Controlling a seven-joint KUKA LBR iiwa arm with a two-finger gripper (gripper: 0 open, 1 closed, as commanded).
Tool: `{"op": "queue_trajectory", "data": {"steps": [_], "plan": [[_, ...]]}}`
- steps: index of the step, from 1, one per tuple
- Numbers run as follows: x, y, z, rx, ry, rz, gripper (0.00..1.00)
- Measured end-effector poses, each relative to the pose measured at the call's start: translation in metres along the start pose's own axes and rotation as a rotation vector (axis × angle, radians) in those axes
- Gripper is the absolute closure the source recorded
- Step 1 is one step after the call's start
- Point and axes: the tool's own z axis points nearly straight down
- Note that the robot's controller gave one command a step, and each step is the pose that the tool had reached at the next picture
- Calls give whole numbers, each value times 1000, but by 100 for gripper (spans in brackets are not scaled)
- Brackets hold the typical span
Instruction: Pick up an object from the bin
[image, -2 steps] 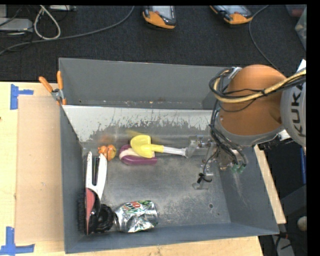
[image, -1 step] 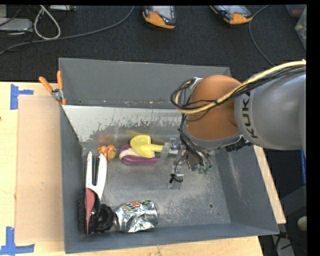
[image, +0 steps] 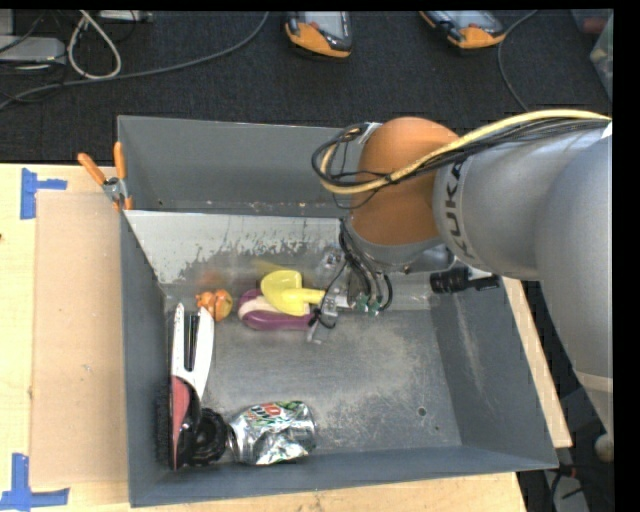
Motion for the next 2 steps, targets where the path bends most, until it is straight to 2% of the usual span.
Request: {"op": "queue_trajectory", "data": {"steps": [1,2], "plan": [[0,32,49,0,9,237,0],[-2,36,82,-7,-21,56,0]]}}
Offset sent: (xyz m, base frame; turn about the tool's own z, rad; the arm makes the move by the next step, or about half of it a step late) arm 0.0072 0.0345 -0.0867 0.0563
